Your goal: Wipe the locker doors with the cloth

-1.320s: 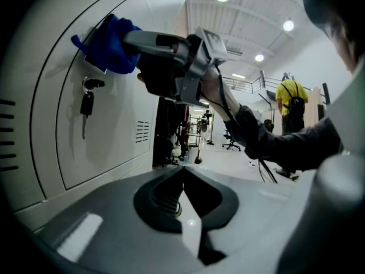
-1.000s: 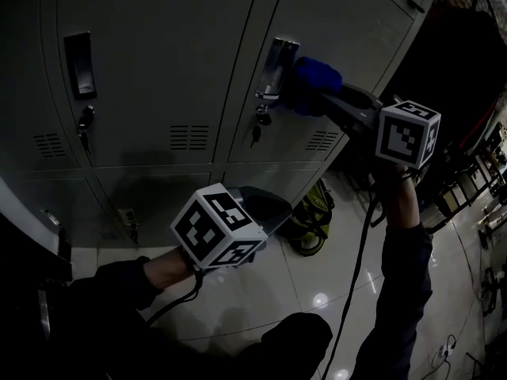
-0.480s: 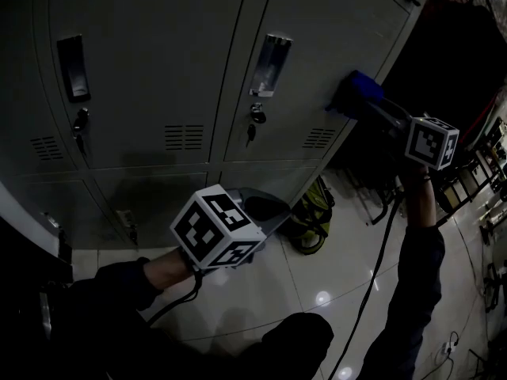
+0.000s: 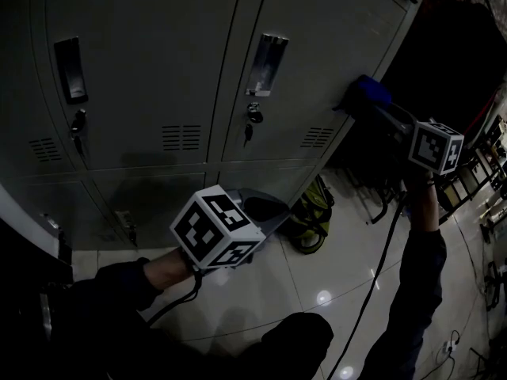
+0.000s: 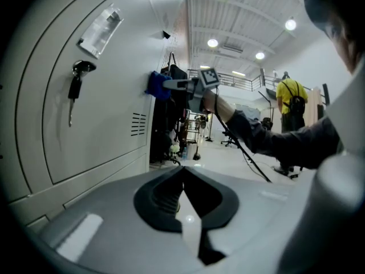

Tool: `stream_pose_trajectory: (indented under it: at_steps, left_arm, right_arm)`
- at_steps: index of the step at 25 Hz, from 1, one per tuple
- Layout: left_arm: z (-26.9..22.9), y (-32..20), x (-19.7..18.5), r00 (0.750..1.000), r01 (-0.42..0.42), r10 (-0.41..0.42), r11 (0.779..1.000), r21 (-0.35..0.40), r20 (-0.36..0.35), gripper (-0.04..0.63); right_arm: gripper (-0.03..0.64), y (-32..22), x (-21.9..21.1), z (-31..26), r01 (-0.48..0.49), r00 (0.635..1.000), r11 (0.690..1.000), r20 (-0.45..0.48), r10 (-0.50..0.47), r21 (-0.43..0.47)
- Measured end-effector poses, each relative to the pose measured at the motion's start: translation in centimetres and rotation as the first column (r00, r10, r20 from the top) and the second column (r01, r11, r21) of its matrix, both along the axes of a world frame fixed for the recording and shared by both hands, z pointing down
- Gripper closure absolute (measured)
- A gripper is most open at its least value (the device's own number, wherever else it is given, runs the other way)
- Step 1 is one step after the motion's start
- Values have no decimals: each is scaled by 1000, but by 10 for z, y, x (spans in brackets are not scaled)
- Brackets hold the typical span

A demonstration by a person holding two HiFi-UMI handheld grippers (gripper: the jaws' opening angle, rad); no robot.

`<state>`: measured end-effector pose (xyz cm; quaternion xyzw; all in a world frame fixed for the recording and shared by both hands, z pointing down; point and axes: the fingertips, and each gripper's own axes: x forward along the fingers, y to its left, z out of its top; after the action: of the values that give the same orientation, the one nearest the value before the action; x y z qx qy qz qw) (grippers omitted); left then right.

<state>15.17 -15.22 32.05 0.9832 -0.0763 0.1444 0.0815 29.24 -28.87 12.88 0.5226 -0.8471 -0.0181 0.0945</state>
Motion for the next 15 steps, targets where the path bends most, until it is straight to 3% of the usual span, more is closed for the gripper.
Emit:
stream_pose_trajectory:
  at_steps: [4, 8, 15]
  left_arm:
    - [3, 0, 0, 1000, -4, 4, 1000, -1, 6, 615]
    - [4, 1, 0, 1000, -5, 5, 1000, -3, 7, 615]
    - [5, 2, -4, 1000, -7, 7, 1000, -5, 7, 615]
  right_arm:
    - [483, 18, -65, 8, 145, 989, 989, -20, -145, -3]
    - [483, 26, -127, 29, 280, 959, 959, -44, -281, -32]
    - [483, 16, -177, 53, 357, 932, 932, -39, -360, -56]
